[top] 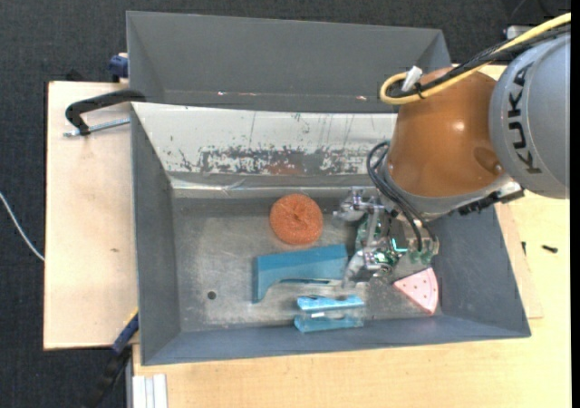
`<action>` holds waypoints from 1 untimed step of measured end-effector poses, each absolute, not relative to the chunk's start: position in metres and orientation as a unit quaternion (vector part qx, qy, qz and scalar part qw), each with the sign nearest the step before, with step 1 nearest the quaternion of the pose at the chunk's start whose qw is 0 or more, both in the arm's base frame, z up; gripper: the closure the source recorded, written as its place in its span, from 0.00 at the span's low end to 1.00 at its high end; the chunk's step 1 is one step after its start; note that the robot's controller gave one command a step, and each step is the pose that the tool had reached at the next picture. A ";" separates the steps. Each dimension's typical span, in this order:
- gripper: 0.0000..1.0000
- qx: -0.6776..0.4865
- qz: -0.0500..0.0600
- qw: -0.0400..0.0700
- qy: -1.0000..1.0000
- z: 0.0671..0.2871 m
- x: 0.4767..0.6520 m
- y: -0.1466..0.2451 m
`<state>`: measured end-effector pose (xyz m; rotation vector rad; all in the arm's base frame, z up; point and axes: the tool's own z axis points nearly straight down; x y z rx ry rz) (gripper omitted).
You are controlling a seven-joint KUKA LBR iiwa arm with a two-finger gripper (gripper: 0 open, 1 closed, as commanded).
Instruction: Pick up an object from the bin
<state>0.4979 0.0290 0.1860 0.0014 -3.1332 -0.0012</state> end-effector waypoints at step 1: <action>0.00 0.000 -0.001 0.000 -1.000 0.190 0.500 0.029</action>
Offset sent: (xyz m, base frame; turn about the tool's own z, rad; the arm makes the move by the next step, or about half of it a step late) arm 0.0092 -0.0302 -0.1160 -0.0403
